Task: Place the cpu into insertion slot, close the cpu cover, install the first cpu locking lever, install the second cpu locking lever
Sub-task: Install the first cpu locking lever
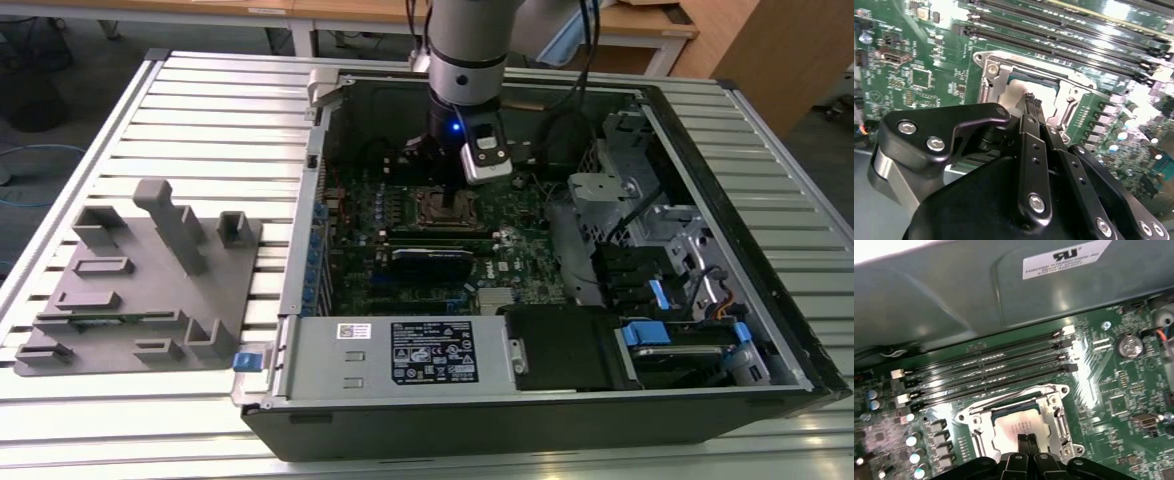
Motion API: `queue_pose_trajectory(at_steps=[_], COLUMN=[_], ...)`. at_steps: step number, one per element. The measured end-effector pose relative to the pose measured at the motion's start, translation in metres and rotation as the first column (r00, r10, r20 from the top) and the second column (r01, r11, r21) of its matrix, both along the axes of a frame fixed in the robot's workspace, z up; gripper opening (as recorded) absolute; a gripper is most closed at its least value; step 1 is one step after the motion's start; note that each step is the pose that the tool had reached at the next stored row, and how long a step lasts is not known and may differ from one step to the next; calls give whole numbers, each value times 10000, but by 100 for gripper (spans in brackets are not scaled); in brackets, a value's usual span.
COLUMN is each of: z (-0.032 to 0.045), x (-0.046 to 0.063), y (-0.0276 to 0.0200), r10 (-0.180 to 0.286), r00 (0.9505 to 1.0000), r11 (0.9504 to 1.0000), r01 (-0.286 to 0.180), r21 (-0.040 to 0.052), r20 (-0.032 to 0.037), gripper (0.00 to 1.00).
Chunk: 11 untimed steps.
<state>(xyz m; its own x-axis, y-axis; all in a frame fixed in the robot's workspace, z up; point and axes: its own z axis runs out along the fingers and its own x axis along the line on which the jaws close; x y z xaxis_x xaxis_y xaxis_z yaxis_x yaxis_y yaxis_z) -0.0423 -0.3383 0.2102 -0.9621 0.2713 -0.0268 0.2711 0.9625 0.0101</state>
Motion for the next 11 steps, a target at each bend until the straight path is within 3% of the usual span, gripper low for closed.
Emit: queue_pose_trajectory(at_steps=[1,5,8,11], z=[0,-1,-8,-20], x=[3,3,4,4], y=[0,0,0,0], r10=[1,18,515,1069], r00=[10000,10000,9986,9942], r11=[10000,10000,9987,9943], r01=[-1,-18,-515,-1069], r21=[-11,-12,-10,-11], r20=[-66,-80,-79,-80], gripper=[11,11,11,11])
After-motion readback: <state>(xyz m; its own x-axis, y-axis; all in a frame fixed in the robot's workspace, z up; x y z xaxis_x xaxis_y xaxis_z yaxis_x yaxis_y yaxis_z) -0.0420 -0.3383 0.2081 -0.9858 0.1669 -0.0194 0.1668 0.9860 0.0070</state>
